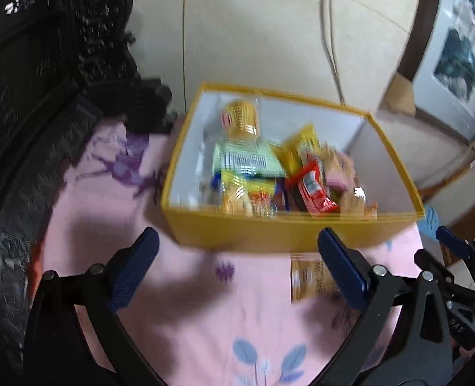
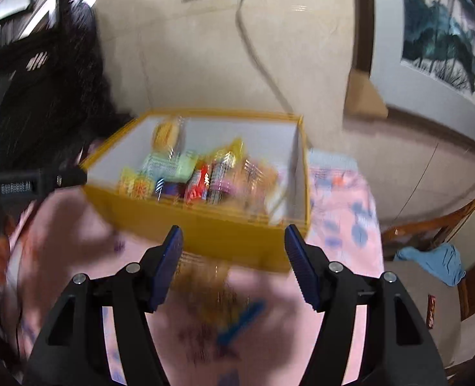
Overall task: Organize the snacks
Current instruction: 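Carry both snacks over the yellow box and open both tools inside, then grasp the blue-bottomed cartoon candy bag with the right tool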
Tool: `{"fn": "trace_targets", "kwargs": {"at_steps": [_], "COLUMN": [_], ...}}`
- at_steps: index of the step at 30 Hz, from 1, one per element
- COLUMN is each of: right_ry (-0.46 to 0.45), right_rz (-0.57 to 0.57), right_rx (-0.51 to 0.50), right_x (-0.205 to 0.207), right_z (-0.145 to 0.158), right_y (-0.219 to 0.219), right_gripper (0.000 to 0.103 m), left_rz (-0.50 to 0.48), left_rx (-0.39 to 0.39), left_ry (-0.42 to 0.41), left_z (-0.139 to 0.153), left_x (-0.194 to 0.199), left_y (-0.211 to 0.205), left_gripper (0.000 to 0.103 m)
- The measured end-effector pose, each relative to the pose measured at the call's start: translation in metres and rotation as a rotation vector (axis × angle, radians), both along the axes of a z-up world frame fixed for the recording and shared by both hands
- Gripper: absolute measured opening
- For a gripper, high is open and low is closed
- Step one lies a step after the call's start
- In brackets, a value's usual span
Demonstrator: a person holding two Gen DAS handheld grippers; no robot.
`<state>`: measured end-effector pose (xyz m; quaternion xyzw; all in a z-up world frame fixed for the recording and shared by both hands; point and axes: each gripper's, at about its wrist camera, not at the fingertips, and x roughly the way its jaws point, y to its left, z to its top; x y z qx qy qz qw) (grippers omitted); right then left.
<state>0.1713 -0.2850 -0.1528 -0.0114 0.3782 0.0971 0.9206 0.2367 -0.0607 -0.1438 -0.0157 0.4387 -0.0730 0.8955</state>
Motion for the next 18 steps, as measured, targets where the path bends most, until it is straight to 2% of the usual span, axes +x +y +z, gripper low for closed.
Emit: {"fn": "trace_targets", "kwargs": {"at_steps": [6,9,12,18], "right_ry": [0.084,0.098,0.085,0.125], "right_rz": [0.135,0.246,0.379,0.524], "right_rx": [-0.042,-0.123,-0.272,-0.296], "right_x": [-0.023,-0.023,-0.01,0.024], "right_z": [-0.035,-0.053,-0.068,-0.089], "right_y": [0.007,0.014,0.024,0.026], "right_gripper": [0.066,0.066,0.066,0.066], "left_rz": [-0.072,-0.095,-0.108,-0.097], "left_rx": [0.032,0.047,0.052,0.061], "left_ry": [0.089,0.124,0.137,0.158], "left_z": [-0.029,-0.038,-0.042,-0.046], "left_x": [-0.039,-0.053,-0.063,-0.066], "left_y": [-0.01,-0.013,-0.014,-0.013], "left_gripper": [0.101,0.101,0.101,0.101]}}
